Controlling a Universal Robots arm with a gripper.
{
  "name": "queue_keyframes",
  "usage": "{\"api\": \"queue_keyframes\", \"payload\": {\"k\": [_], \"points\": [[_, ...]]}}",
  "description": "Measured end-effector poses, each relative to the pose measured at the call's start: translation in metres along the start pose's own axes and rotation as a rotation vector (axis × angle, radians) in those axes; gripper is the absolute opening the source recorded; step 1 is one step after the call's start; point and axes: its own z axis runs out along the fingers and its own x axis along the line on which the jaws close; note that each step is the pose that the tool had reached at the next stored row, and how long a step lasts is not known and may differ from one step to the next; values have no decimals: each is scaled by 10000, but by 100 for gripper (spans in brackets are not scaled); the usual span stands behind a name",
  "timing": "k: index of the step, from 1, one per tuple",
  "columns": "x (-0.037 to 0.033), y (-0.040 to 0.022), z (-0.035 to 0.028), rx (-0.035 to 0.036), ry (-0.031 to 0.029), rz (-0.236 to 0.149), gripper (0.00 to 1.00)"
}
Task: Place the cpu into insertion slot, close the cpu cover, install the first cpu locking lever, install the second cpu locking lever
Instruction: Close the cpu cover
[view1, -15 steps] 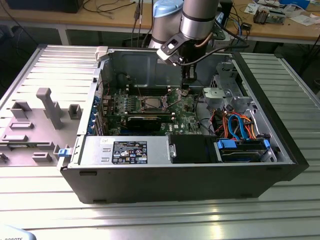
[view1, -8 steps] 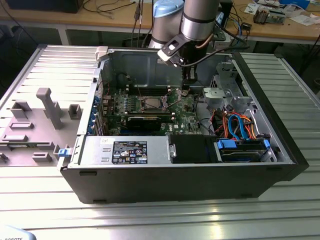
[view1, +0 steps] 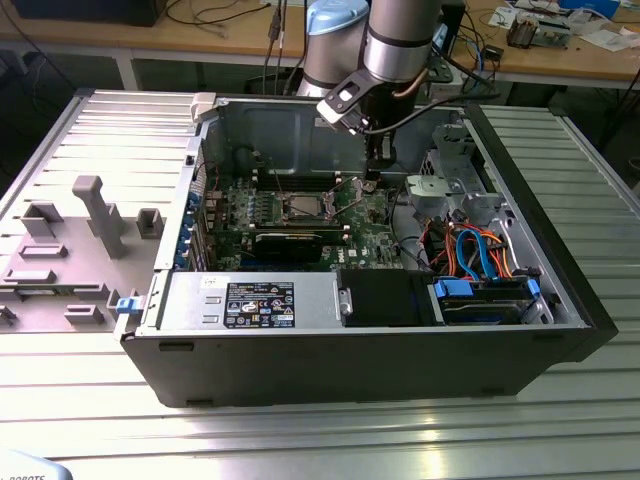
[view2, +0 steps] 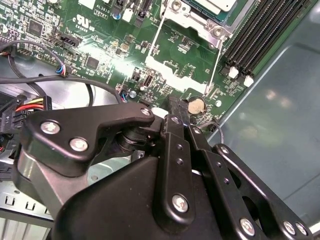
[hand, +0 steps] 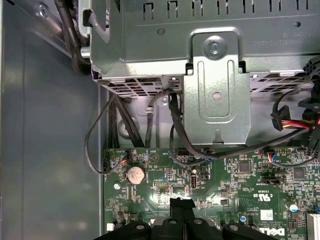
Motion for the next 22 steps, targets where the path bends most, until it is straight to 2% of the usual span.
{"api": "queue_keyframes", "payload": {"k": [8, 13, 14, 15, 16, 17, 22], "points": [[0, 35, 20, 6, 2, -2, 11], [-4, 52, 126, 62, -1, -3, 11], [-4, 56, 159, 125, -1, -1, 11], [-6, 73, 193, 289, -6, 3, 11], [-12, 76, 216, 385, -7, 7, 11], [-20, 75, 235, 441, -10, 3, 11], [-25, 56, 244, 458, 2, -105, 11]]}}
